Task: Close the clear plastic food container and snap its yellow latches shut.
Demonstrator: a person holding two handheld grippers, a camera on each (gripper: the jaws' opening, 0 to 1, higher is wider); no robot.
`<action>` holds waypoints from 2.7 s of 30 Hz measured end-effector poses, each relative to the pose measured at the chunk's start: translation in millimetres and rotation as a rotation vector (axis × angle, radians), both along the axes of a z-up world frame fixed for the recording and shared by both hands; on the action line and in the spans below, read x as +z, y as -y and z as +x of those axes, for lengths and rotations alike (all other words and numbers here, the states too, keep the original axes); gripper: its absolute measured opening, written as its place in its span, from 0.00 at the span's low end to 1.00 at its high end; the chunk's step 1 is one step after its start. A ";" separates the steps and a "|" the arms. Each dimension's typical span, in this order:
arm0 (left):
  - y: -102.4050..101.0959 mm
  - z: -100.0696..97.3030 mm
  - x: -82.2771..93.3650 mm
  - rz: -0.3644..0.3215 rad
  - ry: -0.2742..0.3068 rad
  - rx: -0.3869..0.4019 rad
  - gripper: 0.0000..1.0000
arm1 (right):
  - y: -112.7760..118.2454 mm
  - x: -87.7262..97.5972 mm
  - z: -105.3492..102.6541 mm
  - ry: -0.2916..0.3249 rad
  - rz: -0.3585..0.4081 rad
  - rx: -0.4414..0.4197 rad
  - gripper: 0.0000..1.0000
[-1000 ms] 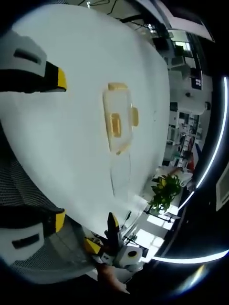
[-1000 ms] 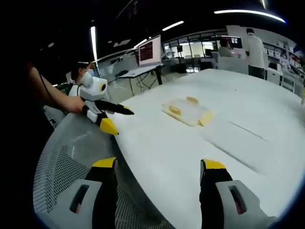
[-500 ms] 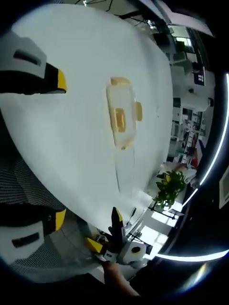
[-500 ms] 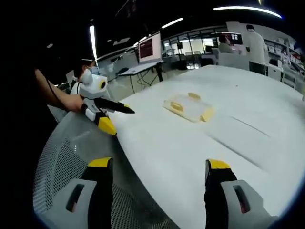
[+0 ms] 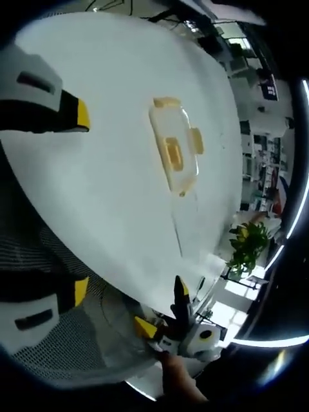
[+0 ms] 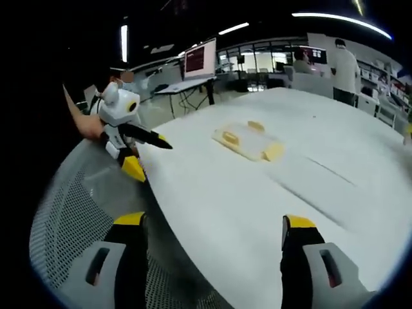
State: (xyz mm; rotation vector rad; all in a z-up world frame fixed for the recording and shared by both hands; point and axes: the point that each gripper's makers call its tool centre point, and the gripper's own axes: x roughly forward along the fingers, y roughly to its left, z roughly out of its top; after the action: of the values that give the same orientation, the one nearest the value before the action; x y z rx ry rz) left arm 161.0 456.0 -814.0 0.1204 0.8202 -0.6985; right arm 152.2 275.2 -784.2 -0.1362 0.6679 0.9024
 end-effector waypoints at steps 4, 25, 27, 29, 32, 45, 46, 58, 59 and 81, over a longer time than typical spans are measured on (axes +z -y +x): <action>-0.8 3.3 4.7 -0.066 -0.009 0.043 0.88 | 3.8 1.1 4.8 0.010 -0.002 -0.028 0.82; 14.8 13.0 32.6 -0.198 0.008 -0.092 0.78 | -46.6 49.5 43.5 0.094 0.081 -0.027 0.66; 15.3 19.7 37.2 -0.197 0.021 -0.105 0.79 | -49.3 48.1 46.6 0.069 0.103 -0.040 0.69; 13.7 27.1 39.2 -0.188 0.036 -0.115 0.79 | -47.6 44.3 50.1 0.060 0.077 -0.052 0.68; 6.5 41.2 38.3 -0.200 0.032 -0.101 0.79 | -47.0 44.3 55.5 0.054 0.106 -0.076 0.68; -17.3 65.1 35.2 -0.194 0.002 -0.095 0.68 | -58.3 38.7 78.9 0.060 0.070 -0.059 0.65; -17.4 66.4 34.7 -0.194 0.001 -0.098 0.68 | -58.8 38.7 79.4 0.060 0.069 -0.057 0.65; -21.0 81.4 30.4 -0.142 -0.009 -0.196 0.64 | -64.4 35.6 99.6 0.081 0.016 -0.011 0.60; -21.5 82.9 29.5 -0.136 -0.010 -0.200 0.65 | -64.1 34.8 100.1 0.085 0.009 -0.003 0.59; -36.2 110.8 17.1 -0.001 0.008 -0.333 0.61 | -74.1 23.8 128.7 0.095 -0.063 0.088 0.55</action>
State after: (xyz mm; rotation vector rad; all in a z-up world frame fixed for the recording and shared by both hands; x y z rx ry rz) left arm 271.8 492.2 -796.9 0.2629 0.8005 -1.0110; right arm 280.9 349.2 -760.4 -0.2652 0.6053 0.9540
